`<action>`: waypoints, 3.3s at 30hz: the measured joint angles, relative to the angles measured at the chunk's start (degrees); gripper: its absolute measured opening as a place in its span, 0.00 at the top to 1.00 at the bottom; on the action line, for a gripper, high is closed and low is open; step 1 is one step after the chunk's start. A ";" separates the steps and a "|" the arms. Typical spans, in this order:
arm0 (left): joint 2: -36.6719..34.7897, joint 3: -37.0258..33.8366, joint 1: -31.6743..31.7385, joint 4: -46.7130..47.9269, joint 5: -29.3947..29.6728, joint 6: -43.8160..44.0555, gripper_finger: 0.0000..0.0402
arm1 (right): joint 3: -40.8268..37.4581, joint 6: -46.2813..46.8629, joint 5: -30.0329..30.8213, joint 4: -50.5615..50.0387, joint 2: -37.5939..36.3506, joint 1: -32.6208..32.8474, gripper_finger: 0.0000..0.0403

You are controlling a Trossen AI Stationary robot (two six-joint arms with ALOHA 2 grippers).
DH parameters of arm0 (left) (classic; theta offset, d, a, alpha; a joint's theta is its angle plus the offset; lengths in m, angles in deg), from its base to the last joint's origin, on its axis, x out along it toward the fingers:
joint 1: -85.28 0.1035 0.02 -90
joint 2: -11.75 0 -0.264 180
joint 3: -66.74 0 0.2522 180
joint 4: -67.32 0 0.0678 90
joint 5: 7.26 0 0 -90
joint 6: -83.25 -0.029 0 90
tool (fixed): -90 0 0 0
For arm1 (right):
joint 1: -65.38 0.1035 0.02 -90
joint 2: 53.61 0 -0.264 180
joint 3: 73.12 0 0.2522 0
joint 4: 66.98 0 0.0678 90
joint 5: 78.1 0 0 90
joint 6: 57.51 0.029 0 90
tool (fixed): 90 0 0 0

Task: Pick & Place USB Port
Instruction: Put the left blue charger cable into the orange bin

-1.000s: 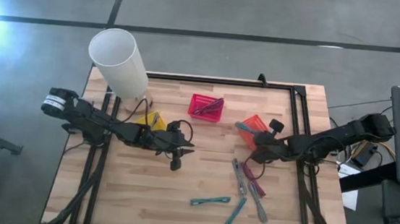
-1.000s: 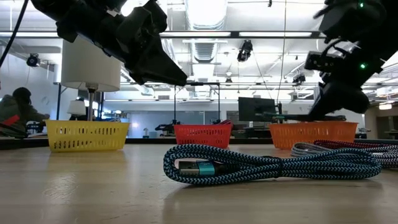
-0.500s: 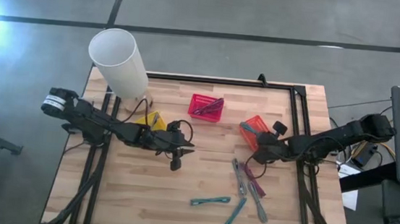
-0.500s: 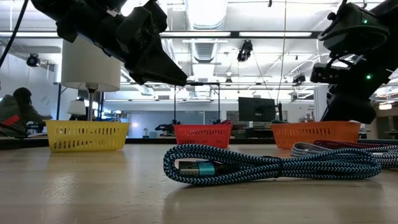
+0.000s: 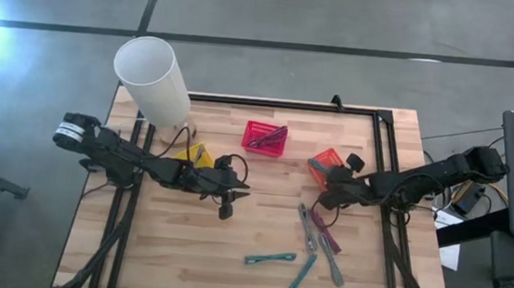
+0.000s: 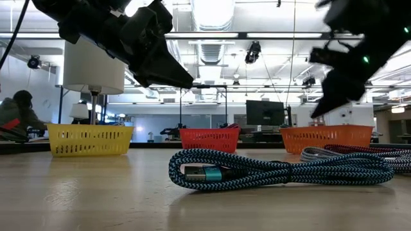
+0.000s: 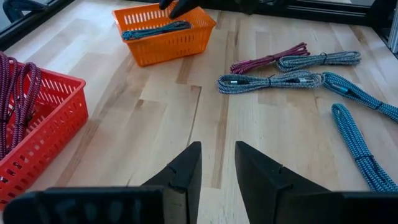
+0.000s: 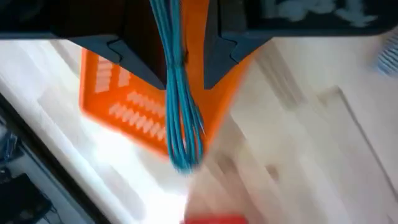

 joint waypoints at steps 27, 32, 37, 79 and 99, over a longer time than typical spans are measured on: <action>0.00 -0.04 0.01 0.66 0.00 0.02 0.75 | 14.74 -9.71 -28.84 30.85 21.91 15.75 0.59; 0.00 -0.07 0.01 0.68 0.00 0.02 0.75 | 23.23 -10.24 -31.97 28.73 31.21 19.55 0.60; 0.00 -0.09 0.00 0.71 -0.02 0.02 0.75 | 31.36 -10.59 -32.87 20.92 38.68 20.82 0.62; 0.00 -0.02 0.02 -0.34 -0.02 -3.10 0.75 | 35.42 -4.52 -24.58 7.09 38.82 19.88 0.95; 0.00 0.02 0.04 -0.45 -0.02 -3.00 0.75 | 21.49 22.53 3.73 -26.55 13.59 16.95 0.95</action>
